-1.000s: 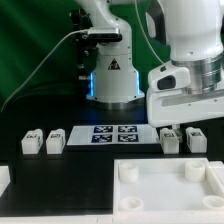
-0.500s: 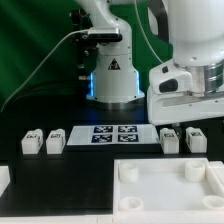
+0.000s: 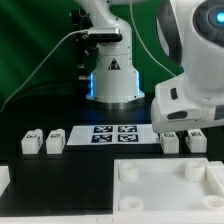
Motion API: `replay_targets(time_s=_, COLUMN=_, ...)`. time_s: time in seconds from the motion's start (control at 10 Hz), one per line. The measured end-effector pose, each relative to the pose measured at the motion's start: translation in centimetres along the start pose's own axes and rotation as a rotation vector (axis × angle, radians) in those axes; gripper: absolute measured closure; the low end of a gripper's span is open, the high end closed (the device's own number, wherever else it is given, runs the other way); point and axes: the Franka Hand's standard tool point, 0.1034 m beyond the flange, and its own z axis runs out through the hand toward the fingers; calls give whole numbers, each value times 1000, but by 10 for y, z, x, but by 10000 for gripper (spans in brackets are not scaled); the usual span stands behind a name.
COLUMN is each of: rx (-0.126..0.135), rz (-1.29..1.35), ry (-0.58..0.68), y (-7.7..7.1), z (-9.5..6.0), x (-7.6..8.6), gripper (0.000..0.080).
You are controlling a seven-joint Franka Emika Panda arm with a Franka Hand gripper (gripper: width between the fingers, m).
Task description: Assemble one leg
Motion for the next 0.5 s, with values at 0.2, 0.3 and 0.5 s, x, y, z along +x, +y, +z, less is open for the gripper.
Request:
replay_targets(time_s=0.2, rx=11, rz=-7, ry=-118, y=-3, z=1, x=6, gripper=151)
replay_targets(time_s=0.3, rx=12, rz=-6, ry=-112, y=-3, z=3, x=7, gripper=151)
replay_targets(time_s=0.5, rx=12, rz=-1, ry=-116, y=0, z=16, x=7, gripper=151)
